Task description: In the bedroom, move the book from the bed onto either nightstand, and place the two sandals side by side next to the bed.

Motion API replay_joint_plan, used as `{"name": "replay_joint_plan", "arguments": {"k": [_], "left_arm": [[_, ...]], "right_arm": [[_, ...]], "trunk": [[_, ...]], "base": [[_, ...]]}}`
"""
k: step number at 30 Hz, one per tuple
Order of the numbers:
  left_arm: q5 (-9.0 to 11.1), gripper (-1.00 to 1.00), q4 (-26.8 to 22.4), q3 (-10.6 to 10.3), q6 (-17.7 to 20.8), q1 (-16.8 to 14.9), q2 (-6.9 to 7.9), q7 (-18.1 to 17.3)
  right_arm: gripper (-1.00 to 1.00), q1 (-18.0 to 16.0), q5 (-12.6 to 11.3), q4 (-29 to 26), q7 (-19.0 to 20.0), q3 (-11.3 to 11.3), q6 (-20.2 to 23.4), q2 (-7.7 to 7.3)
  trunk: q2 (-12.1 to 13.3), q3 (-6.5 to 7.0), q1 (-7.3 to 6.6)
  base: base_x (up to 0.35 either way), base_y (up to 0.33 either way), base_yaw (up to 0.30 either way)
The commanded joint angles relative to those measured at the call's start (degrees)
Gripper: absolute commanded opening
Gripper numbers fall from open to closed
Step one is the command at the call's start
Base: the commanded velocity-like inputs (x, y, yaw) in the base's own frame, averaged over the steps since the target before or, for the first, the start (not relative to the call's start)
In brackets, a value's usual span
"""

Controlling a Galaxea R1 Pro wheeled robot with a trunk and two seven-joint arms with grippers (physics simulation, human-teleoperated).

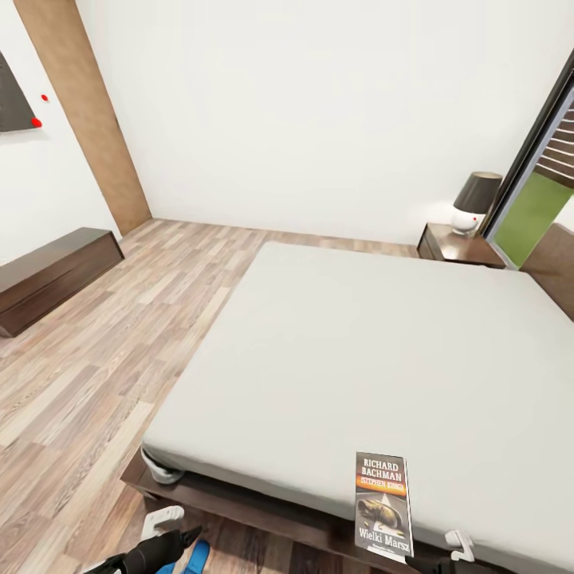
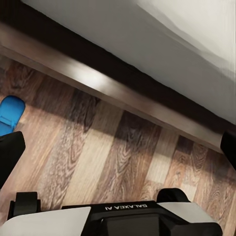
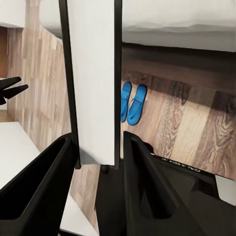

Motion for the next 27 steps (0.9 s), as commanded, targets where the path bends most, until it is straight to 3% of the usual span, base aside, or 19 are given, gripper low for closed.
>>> {"name": "replay_joint_plan", "arguments": {"k": [1,27], "left_arm": [[-0.15,1.0,0.08,0.12,-0.27,-0.04,0.02,-0.14],[-0.26,1.0,0.08,0.07,-0.66,0.01,-0.95,0.15]], "right_arm": [[-1.0,-0.03,-0.59,-0.02,0.09,0.34,0.6,-0.05],[-1.0,-0.03,-0.59,-0.02,0.06,0.39,0.6,-0.05]], "trunk": [[-0.05,0.03,0.01],[-0.05,2.43,0.01]], "base": [[0.0,0.0,0.0],[0.0,0.0,0.0]]}}
